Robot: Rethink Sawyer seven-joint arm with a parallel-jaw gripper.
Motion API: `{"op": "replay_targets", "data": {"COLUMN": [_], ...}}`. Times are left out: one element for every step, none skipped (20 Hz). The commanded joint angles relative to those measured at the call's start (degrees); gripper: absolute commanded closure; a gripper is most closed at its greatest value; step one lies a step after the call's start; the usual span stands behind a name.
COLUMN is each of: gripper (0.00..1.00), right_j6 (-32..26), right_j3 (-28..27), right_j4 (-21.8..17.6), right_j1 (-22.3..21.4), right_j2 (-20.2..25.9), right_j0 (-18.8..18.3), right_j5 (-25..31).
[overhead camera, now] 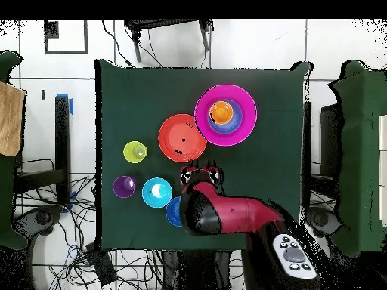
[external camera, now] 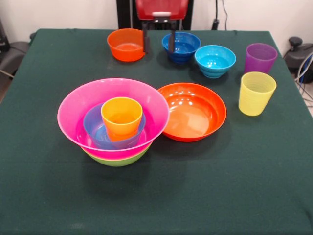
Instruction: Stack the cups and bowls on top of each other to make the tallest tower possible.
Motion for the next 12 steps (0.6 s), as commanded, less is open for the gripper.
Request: {"op": "replay_targets", "data": {"gripper": [0.00,0.00,0.00,0.00,0.00,0.00,0.00,0.00,0.00,0.00,0.00,0.00], "right_j6": [5.80,5.70,5.21,4.28,4.13,3.99,3.85,3.90,4.22,4.43,4.65,4.97], "right_j3": [2.81,2.71,2.59,2.07,1.85,1.64,1.42,1.14,0.87,0.79,0.72,0.87], "right_j4": [-7.97,-8.31,-8.77,-9.45,-9.75,-10.05,-10.35,-10.53,-10.63,-10.52,-10.42,-10.17], "right_j1": [5.36,5.41,5.15,5.24,5.71,6.18,6.65,7.28,7.80,7.87,7.94,8.08], "right_j2": [5.25,4.94,4.60,4.08,3.94,3.80,3.65,3.73,3.16,2.26,1.35,1.06], "right_j0": [-5.50,-5.37,-5.07,-4.51,-4.29,-4.07,-3.85,-3.76,-3.06,-2.03,-0.99,-0.33], "right_j5": [-4.09,-4.14,-3.58,-2.84,-2.68,-2.51,-2.35,-2.08,-2.99,-3.56,-4.12,-4.08]}}
